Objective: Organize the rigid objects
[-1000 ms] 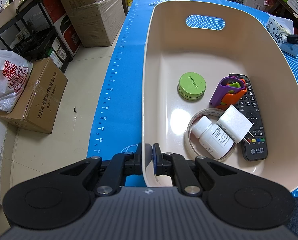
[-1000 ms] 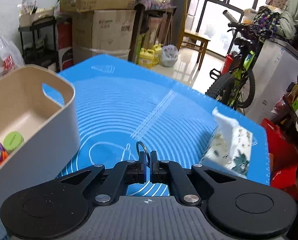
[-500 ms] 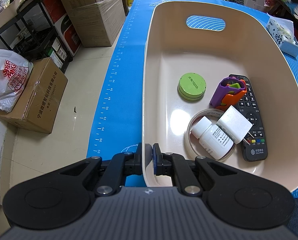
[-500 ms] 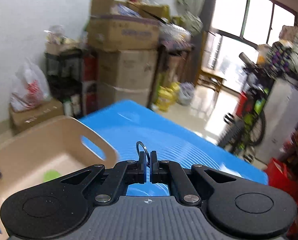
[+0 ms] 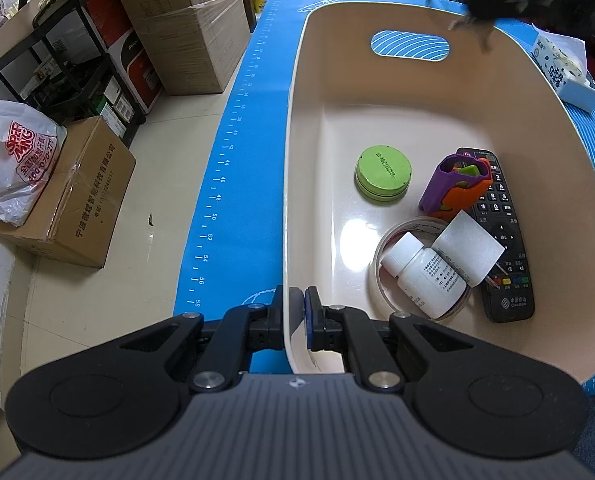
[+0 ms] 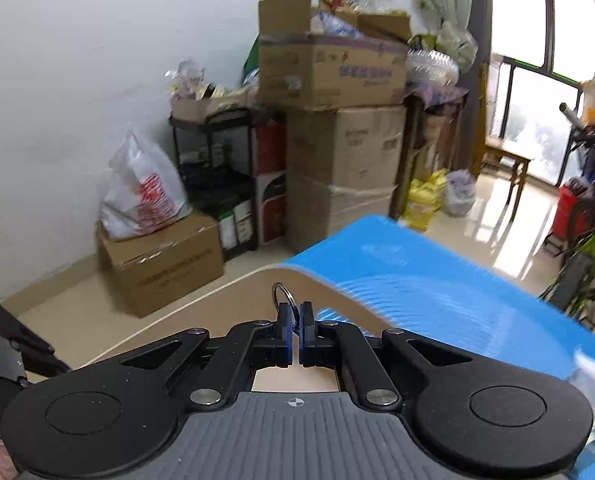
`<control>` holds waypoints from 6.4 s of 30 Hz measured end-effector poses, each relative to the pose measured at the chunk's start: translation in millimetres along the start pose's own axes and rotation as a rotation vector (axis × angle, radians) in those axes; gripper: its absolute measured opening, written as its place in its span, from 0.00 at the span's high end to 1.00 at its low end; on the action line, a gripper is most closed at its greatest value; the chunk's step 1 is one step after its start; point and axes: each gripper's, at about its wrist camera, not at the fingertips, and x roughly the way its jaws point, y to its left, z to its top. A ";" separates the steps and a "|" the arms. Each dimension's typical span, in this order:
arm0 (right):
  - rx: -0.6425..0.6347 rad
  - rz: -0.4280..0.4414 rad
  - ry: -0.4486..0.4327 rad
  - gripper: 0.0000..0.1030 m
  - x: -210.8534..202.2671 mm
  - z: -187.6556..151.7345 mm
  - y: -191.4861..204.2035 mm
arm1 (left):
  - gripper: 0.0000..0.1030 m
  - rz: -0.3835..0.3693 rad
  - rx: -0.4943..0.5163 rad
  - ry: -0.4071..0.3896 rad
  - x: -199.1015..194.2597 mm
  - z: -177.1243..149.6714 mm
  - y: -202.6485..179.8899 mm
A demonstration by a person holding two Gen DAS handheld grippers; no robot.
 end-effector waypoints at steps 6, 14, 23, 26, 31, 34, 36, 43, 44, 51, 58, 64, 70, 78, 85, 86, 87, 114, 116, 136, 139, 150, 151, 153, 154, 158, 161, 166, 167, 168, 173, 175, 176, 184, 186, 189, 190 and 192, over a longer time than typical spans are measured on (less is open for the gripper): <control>-0.010 -0.011 0.102 0.88 30.8 -21.3 18.5 | 0.90 0.000 0.002 -0.001 -0.3 -0.2 -0.3; -0.015 -0.066 0.268 0.88 58.4 -43.8 24.5 | 0.90 0.000 0.001 -0.001 -0.4 0.0 -0.9; -0.005 -0.063 0.348 0.86 69.5 -57.1 27.3 | 0.90 -0.001 0.000 0.000 -0.2 0.0 -1.3; 0.018 -0.066 0.350 0.81 66.3 -54.9 22.7 | 0.90 0.001 0.001 -0.001 -0.3 -0.1 -1.1; 0.057 -0.058 0.306 0.50 45.7 -45.5 8.9 | 0.90 0.001 0.000 -0.001 -0.3 -0.1 -1.7; 0.044 -0.071 0.260 0.35 28.1 -38.2 1.2 | 0.90 0.001 -0.002 -0.001 -0.5 0.0 -2.0; 0.054 -0.080 0.230 0.32 15.2 -34.6 -5.7 | 0.90 0.002 -0.003 -0.002 -0.7 0.0 -2.2; 0.100 -0.119 0.197 0.21 -25.6 -29.2 -41.4 | 0.90 0.004 -0.009 -0.003 -1.0 0.3 -2.5; 0.103 -0.128 0.196 0.20 -30.3 -29.3 -47.0 | 0.90 0.004 -0.009 -0.003 -1.1 0.4 -2.6; 0.230 -0.199 0.201 0.12 -64.1 -50.2 -103.3 | 0.90 0.004 -0.006 -0.003 -1.2 0.1 -1.9; 0.318 -0.347 0.276 0.12 -63.9 -99.2 -161.0 | 0.90 0.008 -0.006 -0.002 -2.0 1.0 -1.4; 0.431 -0.459 0.328 0.13 -56.5 -146.0 -205.9 | 0.90 0.013 -0.007 -0.002 -1.8 1.5 -1.3; 0.419 -0.519 0.379 0.17 -44.1 -171.0 -226.5 | 0.90 0.019 -0.003 0.000 -1.4 1.8 -3.2; 0.449 -0.548 0.409 0.36 -24.5 -188.0 -237.2 | 0.90 0.025 0.002 0.003 -0.7 2.1 -5.1; 0.448 -0.551 0.410 0.70 -14.9 -191.4 -233.4 | 0.90 0.026 0.001 0.003 -0.4 2.4 -5.6; 0.451 -0.531 0.409 0.79 -13.9 -190.7 -232.2 | 0.90 0.026 0.001 0.002 -0.5 2.3 -5.8; 0.445 -0.536 0.412 0.81 -12.7 -189.9 -230.0 | 0.90 0.026 0.001 0.003 -0.4 2.3 -5.8; 0.372 -0.416 0.182 0.83 -49.7 -101.1 -168.1 | 0.90 0.024 -0.003 0.000 -0.8 2.9 -4.8; 0.352 -0.382 0.154 0.83 -50.9 -85.8 -153.6 | 0.90 0.024 -0.002 0.000 -0.8 2.8 -4.7; 0.140 -0.142 0.234 0.83 21.8 -26.0 -4.7 | 0.90 0.023 -0.001 0.001 0.2 3.1 -5.7; 0.133 -0.141 0.298 0.83 38.4 -32.3 3.5 | 0.90 0.023 0.001 0.000 0.8 3.8 -7.2; 0.093 -0.154 0.405 0.83 60.5 -51.6 19.6 | 0.90 0.023 -0.001 0.000 0.9 3.7 -7.0; 0.103 -0.150 0.407 0.83 60.1 -52.5 18.2 | 0.90 0.024 -0.001 0.000 1.0 3.7 -7.2; 0.115 -0.149 0.406 0.83 61.4 -54.6 18.4 | 0.90 0.024 -0.001 -0.001 1.2 3.9 -7.2; 0.116 -0.150 0.404 0.82 61.1 -55.6 19.0 | 0.90 0.024 -0.001 0.000 1.3 3.9 -7.3; 0.131 -0.150 0.378 0.65 52.8 -58.1 20.4 | 0.90 0.024 -0.001 -0.002 1.2 4.0 -7.6; 0.154 -0.147 0.334 0.43 39.7 -54.8 19.9 | 0.90 0.024 -0.007 -0.006 0.3 2.7 -6.2; 0.231 -0.140 0.268 0.38 15.9 -48.2 14.0 | 0.80 0.026 -0.021 -0.047 -10.6 3.2 -4.3; 0.236 -0.144 0.252 0.35 9.3 -47.3 13.9 | 0.63 0.024 -0.028 -0.060 -14.8 4.1 -3.9; 0.241 -0.148 0.238 0.34 2.7 -46.8 13.9 | 0.47 0.026 -0.035 -0.077 -19.6 4.6 -3.9; 0.264 -0.172 0.182 0.22 -33.2 -47.1 19.0 | 0.35 0.007 -0.042 -0.149 -44.4 3.5 -8.5; 0.280 -0.185 0.161 0.19 -49.0 -49.0 20.9 | 0.33 0.002 -0.042 -0.169 -53.2 2.6 -10.4; 0.293 -0.192 0.152 0.16 -57.8 -50.8 21.8 | 0.33 -0.001 -0.042 -0.180 -58.3 1.5 -12.1; 0.360 -0.252 0.086 0.12 -125.2 -62.8 29.8 | 0.31 -0.035 -0.025 -0.247 -93.8 -13.4 -27.5; 0.366 -0.265 0.077 0.11 -139.0 -66.9 33.5 | 0.31 -0.043 -0.020 -0.261 -103.3 -18.2 -31.5; 0.373 -0.285 0.065 0.11 -158.4 -73.9 39.3 | 0.30 -0.054 -0.019 -0.283 -117.1 -25.6 -38.7; 0.379 -0.290 0.060 0.11 -165.8 -77.1 41.1 | 0.30 -0.059 -0.020 -0.291 -122.2 -28.4 -41.6; 0.394 -0.298 0.050 0.11 -178.7 -83.1 43.4 | 0.30 -0.069 -0.019 -0.306 -131.2 -34.7 -46.4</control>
